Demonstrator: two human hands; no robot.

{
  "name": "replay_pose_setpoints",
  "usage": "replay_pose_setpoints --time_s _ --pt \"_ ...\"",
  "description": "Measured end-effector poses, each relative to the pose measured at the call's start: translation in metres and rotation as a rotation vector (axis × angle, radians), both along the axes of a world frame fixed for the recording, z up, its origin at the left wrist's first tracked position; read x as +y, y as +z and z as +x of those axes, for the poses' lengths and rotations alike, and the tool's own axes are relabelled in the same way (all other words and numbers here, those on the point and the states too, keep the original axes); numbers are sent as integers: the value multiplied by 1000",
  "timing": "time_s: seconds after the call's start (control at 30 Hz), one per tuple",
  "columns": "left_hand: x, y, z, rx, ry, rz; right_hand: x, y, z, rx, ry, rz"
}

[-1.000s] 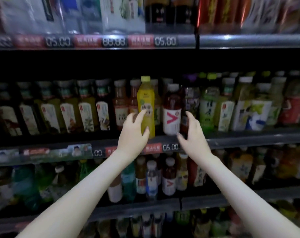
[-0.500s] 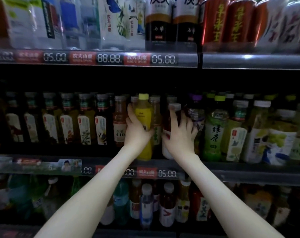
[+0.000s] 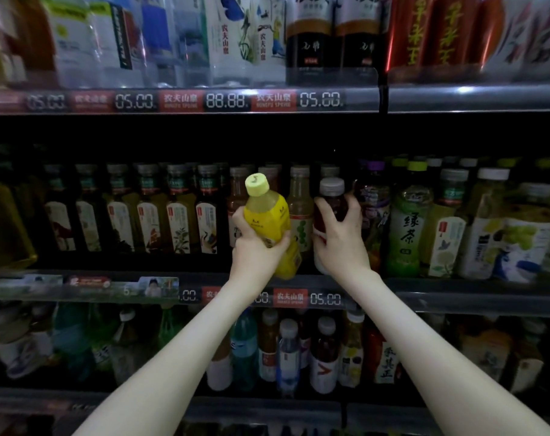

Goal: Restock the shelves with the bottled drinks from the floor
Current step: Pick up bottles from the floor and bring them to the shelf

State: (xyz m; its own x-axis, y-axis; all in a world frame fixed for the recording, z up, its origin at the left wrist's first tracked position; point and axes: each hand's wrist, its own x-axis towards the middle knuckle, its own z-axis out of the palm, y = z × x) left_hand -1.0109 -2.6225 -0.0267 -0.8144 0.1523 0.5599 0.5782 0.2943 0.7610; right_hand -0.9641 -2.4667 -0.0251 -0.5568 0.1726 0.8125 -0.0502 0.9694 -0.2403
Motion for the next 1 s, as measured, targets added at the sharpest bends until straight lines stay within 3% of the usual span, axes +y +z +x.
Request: replay_pose_setpoints --time_s 0.23,0.33,0.4,0.57,0.63,0.73,0.8,1.0 --pt "-31 -9 16 157 -3 139 -12 -2 17 -19 -28 69" --pt "-50 -3 17 170 -23 192 -13 5 12 -115 -157 105" --pt "-63 4 18 174 -25 147 -13 13 7 -197 -306 178" --pt "-86 13 34 127 -4 -59 -10 33 10 -409 -489 147" --pt "-92 8 42 132 -12 -129 -25 37 19 -326 -403 99" --pt "-98 -1 56 151 -45 -264 -69 48 48 -164 91 -190" --pt "-98 -12 66 156 -55 -373 -100 53 79 -171 365 -349" --pt "-81 -86 90 51 -155 -618 -105 -1 116 -551 202 -228"
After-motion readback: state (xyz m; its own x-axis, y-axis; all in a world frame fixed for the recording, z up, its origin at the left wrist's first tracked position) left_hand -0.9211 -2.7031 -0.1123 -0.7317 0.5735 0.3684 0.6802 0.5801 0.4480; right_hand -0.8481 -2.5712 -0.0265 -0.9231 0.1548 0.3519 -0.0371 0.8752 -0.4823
